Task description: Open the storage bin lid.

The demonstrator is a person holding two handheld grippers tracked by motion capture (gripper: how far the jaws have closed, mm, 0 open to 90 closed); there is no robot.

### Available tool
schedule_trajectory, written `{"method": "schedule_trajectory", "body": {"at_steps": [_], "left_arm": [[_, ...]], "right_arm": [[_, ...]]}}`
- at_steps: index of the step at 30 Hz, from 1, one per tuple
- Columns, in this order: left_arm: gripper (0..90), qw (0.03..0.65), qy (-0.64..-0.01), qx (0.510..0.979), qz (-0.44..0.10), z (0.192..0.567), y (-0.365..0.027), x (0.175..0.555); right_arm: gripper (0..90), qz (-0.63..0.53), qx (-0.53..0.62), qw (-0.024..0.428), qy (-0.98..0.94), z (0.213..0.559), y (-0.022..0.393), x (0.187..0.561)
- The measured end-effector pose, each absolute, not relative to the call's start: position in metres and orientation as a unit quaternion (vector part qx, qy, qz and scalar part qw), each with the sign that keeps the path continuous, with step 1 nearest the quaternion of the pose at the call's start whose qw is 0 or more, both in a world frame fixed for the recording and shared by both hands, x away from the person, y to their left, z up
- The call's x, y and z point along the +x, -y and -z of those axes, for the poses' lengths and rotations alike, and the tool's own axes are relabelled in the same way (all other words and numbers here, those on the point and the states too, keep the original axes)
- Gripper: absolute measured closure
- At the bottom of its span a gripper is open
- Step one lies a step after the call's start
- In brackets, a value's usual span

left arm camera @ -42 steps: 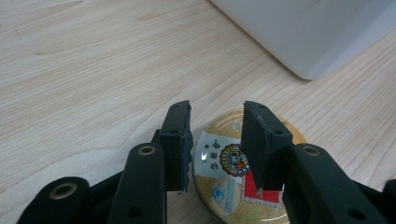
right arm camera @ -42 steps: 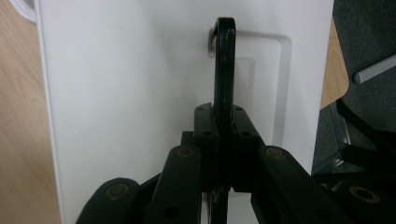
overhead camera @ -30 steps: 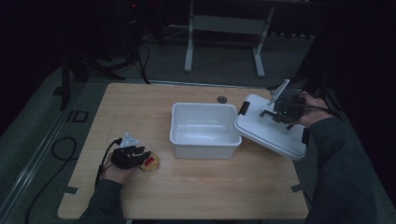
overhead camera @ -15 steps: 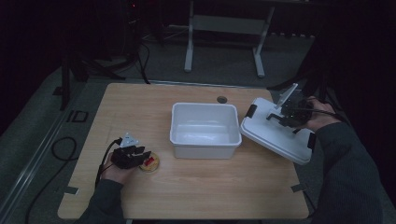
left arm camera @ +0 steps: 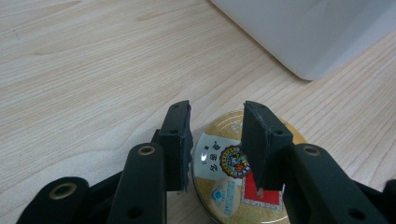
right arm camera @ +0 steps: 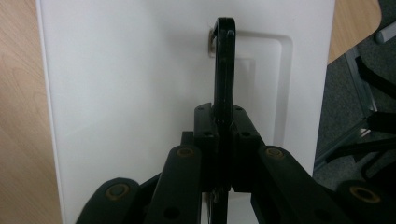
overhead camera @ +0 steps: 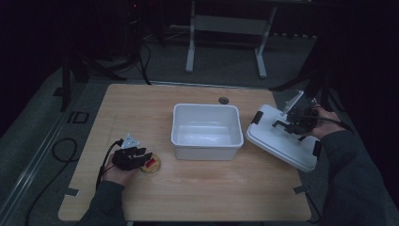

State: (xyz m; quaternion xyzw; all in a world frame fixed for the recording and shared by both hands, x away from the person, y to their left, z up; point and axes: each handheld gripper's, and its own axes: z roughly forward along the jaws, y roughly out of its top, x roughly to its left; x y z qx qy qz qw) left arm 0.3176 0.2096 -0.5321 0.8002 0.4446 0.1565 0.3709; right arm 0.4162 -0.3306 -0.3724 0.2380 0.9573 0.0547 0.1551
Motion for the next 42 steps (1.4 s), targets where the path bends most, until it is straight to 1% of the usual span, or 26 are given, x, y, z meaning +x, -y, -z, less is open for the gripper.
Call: {"method": "schedule_trajectory", "body": {"at_steps": [14, 42], "left_arm": [[62.4, 0.372, -0.445, 0.799, -0.157, 0.532, -0.21, 0.317], [61.8, 0.373, -0.445, 0.798, -0.16, 0.532, -0.21, 0.317]], "right_arm": [[84.2, -0.054, 0.237, 0.141, -0.96, 0.401, 0.325, 0.42], [84.1, -0.046, 0.242, 0.127, -0.961, 0.452, 0.317, 0.424]]}}
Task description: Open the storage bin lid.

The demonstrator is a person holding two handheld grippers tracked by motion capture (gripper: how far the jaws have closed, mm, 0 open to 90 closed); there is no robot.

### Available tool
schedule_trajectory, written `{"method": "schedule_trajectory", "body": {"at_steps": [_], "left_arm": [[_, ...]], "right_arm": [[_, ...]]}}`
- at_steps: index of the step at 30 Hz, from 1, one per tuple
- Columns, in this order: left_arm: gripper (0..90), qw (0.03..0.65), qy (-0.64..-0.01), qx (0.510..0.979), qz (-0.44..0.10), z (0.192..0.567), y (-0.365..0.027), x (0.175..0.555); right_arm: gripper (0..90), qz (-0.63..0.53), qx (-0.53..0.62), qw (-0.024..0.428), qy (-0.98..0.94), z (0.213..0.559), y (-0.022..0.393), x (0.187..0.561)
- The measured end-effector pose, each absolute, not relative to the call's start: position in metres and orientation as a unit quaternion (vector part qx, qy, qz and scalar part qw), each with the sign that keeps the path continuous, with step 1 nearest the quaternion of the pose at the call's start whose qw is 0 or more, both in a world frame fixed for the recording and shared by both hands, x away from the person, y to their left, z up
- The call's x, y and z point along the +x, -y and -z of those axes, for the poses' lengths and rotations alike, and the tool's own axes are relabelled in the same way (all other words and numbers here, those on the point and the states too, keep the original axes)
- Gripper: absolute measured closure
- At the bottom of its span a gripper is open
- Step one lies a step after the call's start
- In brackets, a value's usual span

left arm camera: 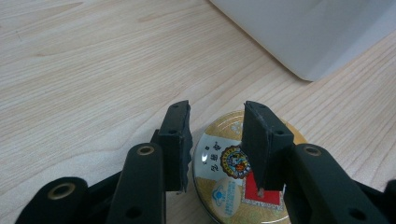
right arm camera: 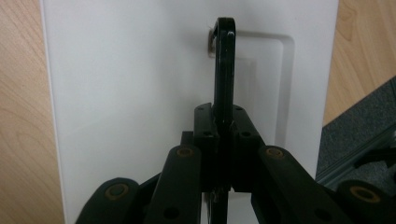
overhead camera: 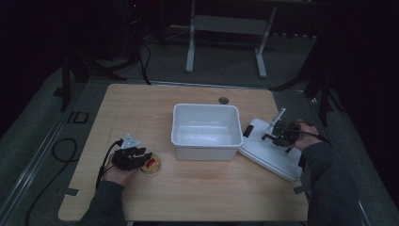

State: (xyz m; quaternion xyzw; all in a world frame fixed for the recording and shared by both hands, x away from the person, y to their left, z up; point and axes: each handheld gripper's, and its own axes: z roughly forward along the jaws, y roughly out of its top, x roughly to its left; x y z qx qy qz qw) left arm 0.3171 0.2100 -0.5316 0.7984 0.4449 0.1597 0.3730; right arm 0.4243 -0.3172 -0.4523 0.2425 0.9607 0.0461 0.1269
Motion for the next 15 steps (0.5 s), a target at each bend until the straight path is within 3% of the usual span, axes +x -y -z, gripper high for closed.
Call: {"method": "schedule_trajectory", "body": {"at_steps": [15], "left_arm": [[60.5, 0.372, -0.446, 0.798, -0.16, 0.531, -0.21, 0.317]], "right_arm": [[83.8, -0.045, 0.24, 0.118, -0.962, 0.473, 0.31, 0.425]]}}
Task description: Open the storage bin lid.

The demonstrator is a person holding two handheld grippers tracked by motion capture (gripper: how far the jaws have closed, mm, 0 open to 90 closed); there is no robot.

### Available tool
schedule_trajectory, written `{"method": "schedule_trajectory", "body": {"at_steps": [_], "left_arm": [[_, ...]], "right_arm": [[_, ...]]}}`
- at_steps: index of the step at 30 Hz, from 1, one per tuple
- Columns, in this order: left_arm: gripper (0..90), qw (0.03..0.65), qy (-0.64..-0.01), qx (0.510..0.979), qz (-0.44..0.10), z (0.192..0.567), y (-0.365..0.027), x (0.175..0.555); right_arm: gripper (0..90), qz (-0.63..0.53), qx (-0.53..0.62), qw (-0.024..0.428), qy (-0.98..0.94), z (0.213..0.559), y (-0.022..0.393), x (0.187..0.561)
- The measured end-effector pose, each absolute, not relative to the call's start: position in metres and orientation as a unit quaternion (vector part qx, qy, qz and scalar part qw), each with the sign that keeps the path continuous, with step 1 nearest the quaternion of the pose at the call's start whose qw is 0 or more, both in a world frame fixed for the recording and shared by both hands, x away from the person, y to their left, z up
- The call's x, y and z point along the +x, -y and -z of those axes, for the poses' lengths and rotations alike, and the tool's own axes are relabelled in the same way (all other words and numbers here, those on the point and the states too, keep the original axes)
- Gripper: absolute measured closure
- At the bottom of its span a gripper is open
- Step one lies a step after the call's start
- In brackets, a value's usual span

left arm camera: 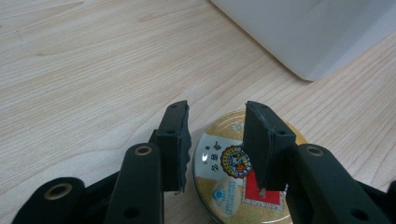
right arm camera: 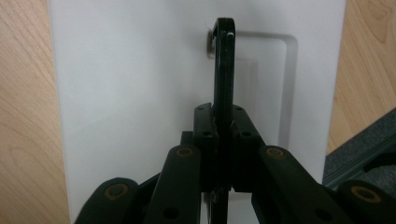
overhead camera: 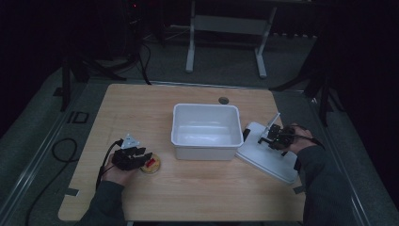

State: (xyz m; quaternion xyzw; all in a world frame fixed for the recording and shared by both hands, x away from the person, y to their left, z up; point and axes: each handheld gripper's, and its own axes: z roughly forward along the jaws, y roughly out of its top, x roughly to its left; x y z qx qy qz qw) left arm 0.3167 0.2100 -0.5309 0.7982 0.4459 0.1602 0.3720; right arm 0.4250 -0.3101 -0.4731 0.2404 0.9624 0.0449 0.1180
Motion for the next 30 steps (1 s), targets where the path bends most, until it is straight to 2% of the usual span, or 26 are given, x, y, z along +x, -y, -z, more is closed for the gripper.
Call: {"method": "schedule_trajectory", "body": {"at_steps": [7, 19, 25, 30], "left_arm": [[59.4, 0.372, -0.446, 0.798, -0.161, 0.529, -0.21, 0.316], [55.6, 0.366, -0.448, 0.799, -0.164, 0.524, -0.21, 0.319], [55.6, 0.364, -0.45, 0.799, -0.165, 0.519, -0.212, 0.321], [55.2, 0.355, -0.449, 0.804, -0.16, 0.519, -0.212, 0.321]], "right_arm": [[82.4, -0.051, 0.241, 0.118, -0.962, 0.473, 0.309, 0.424], [52.5, -0.063, 0.244, 0.119, -0.96, 0.47, 0.307, 0.417], [44.6, -0.072, 0.235, 0.133, -0.96, 0.467, 0.303, 0.408], [41.3, -0.087, 0.239, 0.145, -0.956, 0.464, 0.304, 0.401]]}}
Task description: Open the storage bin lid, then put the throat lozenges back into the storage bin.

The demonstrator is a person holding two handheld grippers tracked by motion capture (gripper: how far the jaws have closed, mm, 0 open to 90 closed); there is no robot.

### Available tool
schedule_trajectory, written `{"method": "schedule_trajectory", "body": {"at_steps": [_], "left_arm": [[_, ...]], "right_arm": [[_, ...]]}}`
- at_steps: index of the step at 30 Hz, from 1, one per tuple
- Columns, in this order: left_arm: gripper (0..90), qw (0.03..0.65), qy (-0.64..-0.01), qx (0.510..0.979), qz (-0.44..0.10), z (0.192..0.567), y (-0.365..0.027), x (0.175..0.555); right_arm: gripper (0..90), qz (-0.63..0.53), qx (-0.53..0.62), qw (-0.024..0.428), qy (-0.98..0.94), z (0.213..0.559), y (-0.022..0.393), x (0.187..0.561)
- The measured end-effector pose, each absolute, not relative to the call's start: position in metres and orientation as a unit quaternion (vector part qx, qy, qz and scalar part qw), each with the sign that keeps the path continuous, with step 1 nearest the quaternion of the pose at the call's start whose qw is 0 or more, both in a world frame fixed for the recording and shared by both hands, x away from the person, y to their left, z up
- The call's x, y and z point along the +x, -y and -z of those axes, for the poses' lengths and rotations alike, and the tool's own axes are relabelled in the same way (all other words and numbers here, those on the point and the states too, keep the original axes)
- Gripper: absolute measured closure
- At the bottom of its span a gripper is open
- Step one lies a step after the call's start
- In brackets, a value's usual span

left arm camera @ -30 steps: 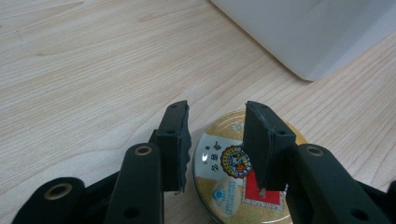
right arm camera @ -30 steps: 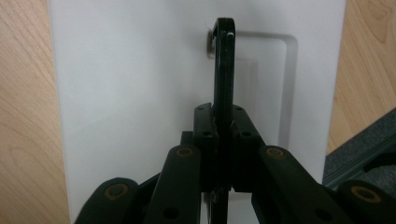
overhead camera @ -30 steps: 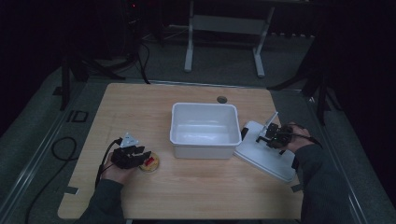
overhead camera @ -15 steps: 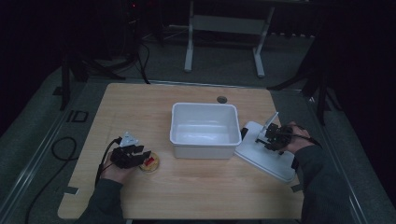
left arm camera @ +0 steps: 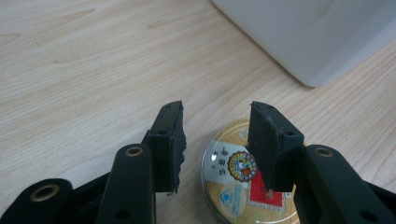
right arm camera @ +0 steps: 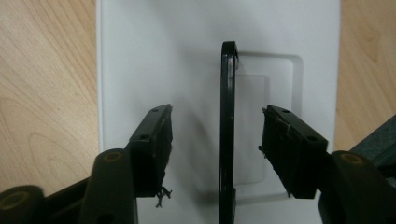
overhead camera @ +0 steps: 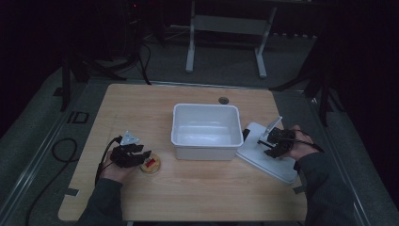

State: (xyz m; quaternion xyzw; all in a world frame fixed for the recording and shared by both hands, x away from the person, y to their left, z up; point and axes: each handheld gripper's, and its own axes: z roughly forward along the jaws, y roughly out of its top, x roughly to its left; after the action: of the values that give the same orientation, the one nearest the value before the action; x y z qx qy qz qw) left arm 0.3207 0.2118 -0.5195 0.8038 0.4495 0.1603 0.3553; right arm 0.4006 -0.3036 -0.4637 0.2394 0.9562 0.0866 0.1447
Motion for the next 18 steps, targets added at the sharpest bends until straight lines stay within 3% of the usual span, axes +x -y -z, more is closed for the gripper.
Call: {"method": "schedule_trajectory", "body": {"at_steps": [18], "left_arm": [[52.0, 0.33, -0.439, 0.822, -0.15, 0.502, -0.218, 0.323]], "right_arm": [[39.8, -0.133, 0.258, 0.174, -0.941, 0.468, 0.308, 0.38]]}}
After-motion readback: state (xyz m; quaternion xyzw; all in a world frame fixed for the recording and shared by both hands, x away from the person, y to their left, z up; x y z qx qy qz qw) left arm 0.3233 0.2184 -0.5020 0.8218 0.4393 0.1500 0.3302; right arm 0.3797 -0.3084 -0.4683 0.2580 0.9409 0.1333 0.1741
